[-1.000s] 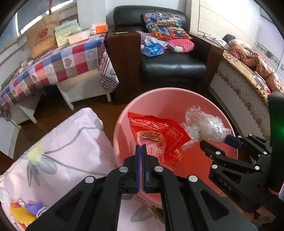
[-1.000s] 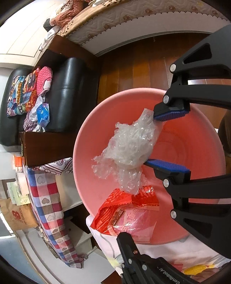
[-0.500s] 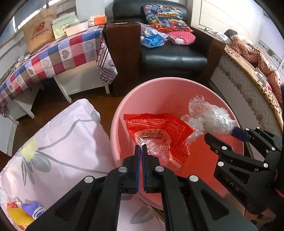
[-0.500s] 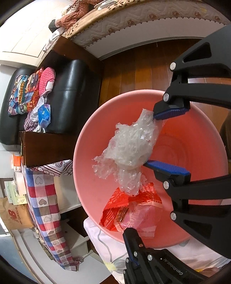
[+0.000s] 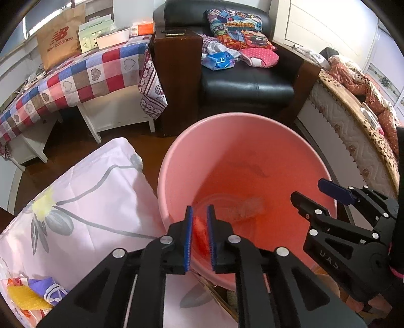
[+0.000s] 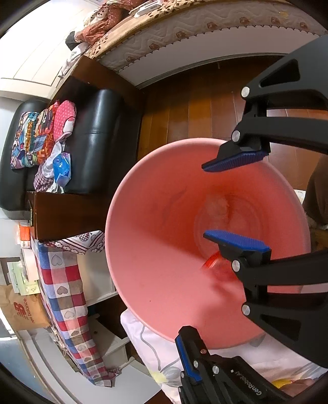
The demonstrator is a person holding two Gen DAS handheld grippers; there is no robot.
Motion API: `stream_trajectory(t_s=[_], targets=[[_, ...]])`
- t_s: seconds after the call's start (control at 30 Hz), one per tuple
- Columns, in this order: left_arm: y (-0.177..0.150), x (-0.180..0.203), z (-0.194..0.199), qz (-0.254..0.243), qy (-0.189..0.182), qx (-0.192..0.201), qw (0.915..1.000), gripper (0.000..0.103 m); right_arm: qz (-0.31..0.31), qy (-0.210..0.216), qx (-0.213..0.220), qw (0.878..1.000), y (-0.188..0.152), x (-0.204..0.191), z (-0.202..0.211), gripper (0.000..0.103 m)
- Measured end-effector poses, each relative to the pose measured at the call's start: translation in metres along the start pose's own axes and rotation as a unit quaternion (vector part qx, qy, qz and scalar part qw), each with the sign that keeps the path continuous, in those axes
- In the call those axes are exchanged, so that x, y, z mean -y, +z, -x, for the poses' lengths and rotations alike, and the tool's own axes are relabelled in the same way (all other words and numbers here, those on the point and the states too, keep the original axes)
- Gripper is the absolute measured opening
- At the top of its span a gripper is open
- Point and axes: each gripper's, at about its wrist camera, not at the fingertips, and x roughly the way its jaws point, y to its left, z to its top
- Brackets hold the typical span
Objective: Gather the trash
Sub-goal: 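Open both grippers to drop the red bag and bubble wrap into the bin, then move both grippers back over the trash on the table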
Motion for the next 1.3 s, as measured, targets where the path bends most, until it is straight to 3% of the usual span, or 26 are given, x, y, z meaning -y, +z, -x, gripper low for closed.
stream_trajectory(t_s=[0.17,0.37,0.57,0.77,1.0,1.3], targets=[[0.000,-0.001,0.017,0.008,-0.012,0.020,0.9997,0.020,-0.006,0.015,0.011,1.000,-0.003,0.002,0.011,0.048],[-0.009,-0.011,0.049,0.018,-0.025,0.051,0.9982,0.021,-0.003,0.037,0.037,0.999,-0.008,-0.004,0.035,0.048],[-0.034,-0.032,0.096,0.016,-0.006,0.090,0.9958,0.021,0.004,0.078,0.071,0.994,-0.017,-0.019,0.069,0.048],[-0.074,-0.081,0.151,0.042,0.039,0.122,0.9909,0.021,0.036,0.140,0.093,0.985,-0.029,-0.063,0.100,0.048],[-0.135,-0.157,0.203,0.120,0.084,0.133,0.9802,0.021,0.077,0.201,0.090,0.972,-0.051,-0.120,0.116,0.048],[-0.224,-0.216,0.220,0.195,0.121,0.111,0.9670,0.028,0.136,0.245,0.064,0.958,-0.088,-0.176,0.121,0.048]])
